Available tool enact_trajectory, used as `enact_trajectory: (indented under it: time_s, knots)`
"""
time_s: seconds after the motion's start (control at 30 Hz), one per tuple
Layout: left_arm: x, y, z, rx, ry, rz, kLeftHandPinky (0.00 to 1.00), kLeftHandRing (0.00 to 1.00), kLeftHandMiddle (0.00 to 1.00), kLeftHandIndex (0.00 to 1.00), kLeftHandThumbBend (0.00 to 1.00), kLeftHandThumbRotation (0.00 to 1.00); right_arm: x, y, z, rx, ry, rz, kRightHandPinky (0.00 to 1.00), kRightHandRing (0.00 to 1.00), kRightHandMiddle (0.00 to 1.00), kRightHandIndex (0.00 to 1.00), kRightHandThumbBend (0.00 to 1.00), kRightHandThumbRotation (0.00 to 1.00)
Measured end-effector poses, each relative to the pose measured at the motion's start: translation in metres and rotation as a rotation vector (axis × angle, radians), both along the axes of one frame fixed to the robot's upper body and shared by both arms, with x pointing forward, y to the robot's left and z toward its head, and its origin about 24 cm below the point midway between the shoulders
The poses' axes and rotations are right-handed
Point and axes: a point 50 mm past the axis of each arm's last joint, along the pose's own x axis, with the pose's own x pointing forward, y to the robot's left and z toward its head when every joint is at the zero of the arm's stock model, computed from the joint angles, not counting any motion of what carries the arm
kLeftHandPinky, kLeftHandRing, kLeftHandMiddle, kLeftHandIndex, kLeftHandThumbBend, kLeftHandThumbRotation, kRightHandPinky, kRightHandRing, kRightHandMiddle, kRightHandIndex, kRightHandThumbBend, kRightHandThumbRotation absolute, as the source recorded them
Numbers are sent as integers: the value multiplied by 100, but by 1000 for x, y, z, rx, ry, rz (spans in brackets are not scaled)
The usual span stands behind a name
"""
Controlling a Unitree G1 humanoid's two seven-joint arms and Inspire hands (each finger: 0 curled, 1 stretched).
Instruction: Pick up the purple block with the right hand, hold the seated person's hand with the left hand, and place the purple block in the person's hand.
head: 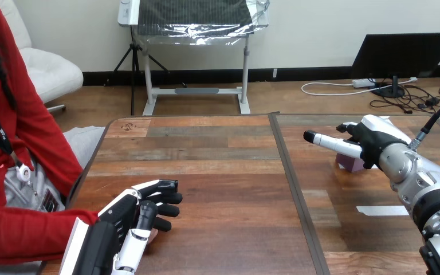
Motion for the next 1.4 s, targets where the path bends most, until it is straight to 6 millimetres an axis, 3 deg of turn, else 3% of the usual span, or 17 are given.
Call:
enact_trajectory:
  time_s: [0.53, 0.97, 1.07, 1.27, 1.37, 1.4]
  knots:
    - [0, 0, 0, 3, 1, 1, 58, 65, 69, 70, 34, 92, 1, 0, 1, -11, -27, -10, 44, 64, 71, 84, 85, 100]
    - [0, 0, 0, 3, 0, 1, 58, 65, 69, 70, 35, 92, 1, -1, 3, -16, -63, -23, 42, 61, 66, 81, 85, 100]
    - [0, 0, 0, 3, 0, 1, 58, 65, 68, 70, 35, 92, 1, -1, 3, -14, -70, -25, 46, 64, 69, 81, 85, 100]
    - [0, 0, 0, 3, 0, 1, 58, 65, 68, 70, 35, 92, 1, -1, 4, -10, -74, -29, 34, 51, 60, 82, 85, 100]
    - [0, 0, 0, 3, 0, 1, 58, 65, 68, 70, 35, 91, 1, -1, 4, -7, -75, -31, 36, 53, 64, 86, 86, 100]
    - [0, 0, 0, 3, 0, 1, 58, 65, 68, 70, 34, 91, 1, -1, 4, -6, -75, -31, 45, 61, 70, 87, 86, 100]
